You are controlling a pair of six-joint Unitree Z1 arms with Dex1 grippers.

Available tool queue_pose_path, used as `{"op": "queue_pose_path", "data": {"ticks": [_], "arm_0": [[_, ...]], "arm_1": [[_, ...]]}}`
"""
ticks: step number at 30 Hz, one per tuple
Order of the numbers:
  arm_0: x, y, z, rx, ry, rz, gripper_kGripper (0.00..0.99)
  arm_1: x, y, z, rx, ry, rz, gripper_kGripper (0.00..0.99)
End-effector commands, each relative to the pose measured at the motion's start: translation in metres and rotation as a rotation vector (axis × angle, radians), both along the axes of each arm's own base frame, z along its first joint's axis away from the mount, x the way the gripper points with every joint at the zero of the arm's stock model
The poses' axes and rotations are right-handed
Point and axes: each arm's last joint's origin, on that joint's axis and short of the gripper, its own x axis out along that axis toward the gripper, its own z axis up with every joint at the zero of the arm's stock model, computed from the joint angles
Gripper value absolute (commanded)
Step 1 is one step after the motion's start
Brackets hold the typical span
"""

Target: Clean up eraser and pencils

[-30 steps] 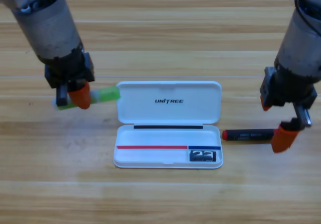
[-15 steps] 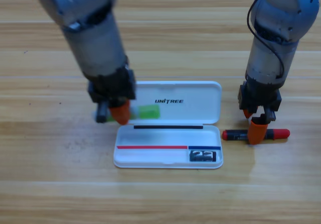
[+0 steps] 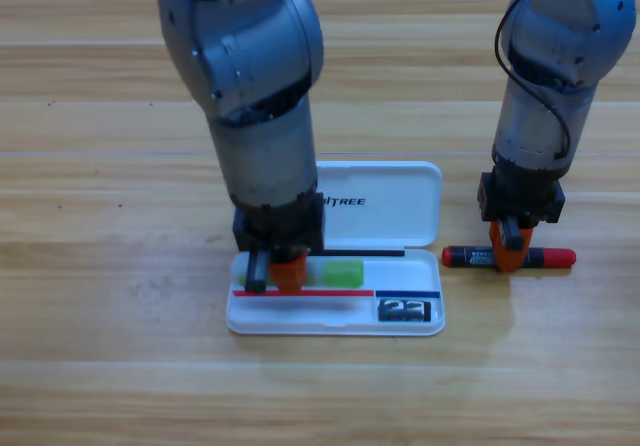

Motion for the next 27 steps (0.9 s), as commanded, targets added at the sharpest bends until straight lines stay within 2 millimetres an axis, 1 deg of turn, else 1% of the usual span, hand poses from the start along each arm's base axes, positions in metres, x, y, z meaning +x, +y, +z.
{"op": "queue_pose_path", "data": {"ticks": [1,3,5,7,9,11,18,27], "arm_0": [[-0.005,-0.016,-0.031,0.045,0.044,-0.016,0.000],[-0.005,-0.017,-0.034,0.050,0.048,-0.014,0.000],[-0.004,-0.017,-0.038,0.053,0.051,-0.005,0.000],[-0.002,-0.019,-0.040,0.054,0.051,0.004,0.000],[-0.002,-0.020,-0.042,0.053,0.051,0.012,0.000],[-0.001,-0.021,-0.043,0.053,0.048,0.017,0.000],[0.001,-0.020,-0.046,0.059,0.045,0.023,0.000],[0.003,-0.018,-0.047,0.063,0.035,0.029,0.000]], "arm_1": [[-0.014,-0.021,0.022,-0.007,-0.003,-0.075,0.000],[-0.025,-0.024,0.040,0.015,-0.025,-0.073,0.000],[-0.033,-0.025,0.052,0.035,-0.036,-0.064,0.000],[-0.040,-0.026,0.062,0.045,-0.048,-0.058,0.000],[-0.046,-0.025,0.067,0.052,-0.044,-0.048,0.000],[-0.049,-0.023,0.069,0.058,-0.042,-0.042,0.000],[-0.050,-0.021,0.068,0.061,-0.033,-0.039,0.000],[-0.051,-0.021,0.070,0.067,-0.038,-0.037,0.000]]}}
